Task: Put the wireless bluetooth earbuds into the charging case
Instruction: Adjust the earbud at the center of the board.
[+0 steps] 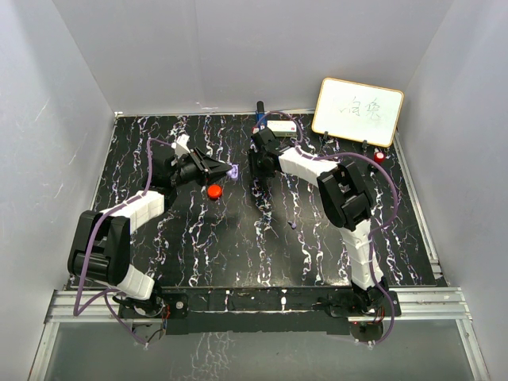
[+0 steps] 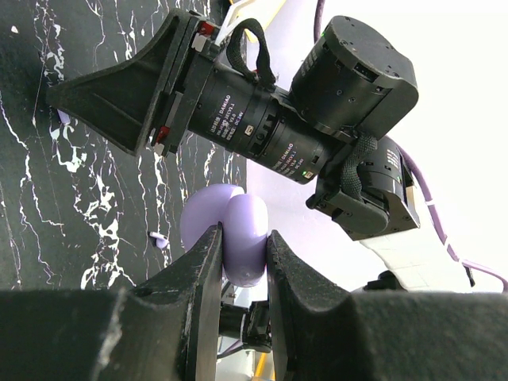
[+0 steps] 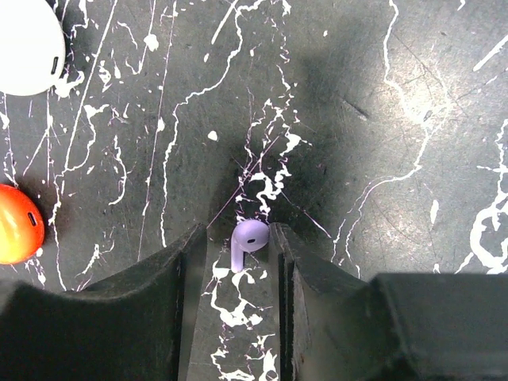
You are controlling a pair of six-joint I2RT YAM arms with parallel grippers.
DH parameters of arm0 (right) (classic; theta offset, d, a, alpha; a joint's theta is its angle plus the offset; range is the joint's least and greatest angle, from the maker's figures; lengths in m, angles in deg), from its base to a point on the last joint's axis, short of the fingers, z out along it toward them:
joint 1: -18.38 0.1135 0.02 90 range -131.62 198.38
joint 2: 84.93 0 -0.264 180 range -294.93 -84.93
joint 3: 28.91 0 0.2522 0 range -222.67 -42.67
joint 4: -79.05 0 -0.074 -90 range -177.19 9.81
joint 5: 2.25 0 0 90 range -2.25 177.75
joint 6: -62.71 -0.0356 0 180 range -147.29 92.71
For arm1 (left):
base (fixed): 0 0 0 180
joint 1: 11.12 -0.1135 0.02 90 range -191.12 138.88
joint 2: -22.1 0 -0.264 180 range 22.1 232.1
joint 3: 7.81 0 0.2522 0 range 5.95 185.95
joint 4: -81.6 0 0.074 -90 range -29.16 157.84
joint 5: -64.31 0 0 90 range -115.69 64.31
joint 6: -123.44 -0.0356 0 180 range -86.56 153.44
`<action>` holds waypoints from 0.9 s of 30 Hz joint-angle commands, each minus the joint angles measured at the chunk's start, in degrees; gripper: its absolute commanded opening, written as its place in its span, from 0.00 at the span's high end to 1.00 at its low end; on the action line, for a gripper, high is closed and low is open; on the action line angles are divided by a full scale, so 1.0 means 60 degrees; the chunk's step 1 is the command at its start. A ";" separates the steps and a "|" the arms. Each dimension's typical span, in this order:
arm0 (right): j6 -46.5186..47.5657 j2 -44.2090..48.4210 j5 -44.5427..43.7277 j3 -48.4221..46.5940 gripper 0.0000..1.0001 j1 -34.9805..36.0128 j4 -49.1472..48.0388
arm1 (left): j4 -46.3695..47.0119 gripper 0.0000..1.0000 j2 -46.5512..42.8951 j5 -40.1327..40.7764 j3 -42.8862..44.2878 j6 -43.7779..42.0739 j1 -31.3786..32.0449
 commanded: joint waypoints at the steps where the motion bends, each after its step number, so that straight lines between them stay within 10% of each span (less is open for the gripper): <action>1: 0.0029 -0.0192 -0.0165 -0.0398 0.66 -0.0003 0.0400 | 0.0187 1.00 -0.0340 -0.0245 -0.0090 0.0005 -0.0092; 27: 0.0252 -0.0337 -0.0440 -0.0663 0.92 -0.0017 0.0927 | 0.0191 1.00 -0.0290 -0.0172 -0.0179 -0.0014 -0.0109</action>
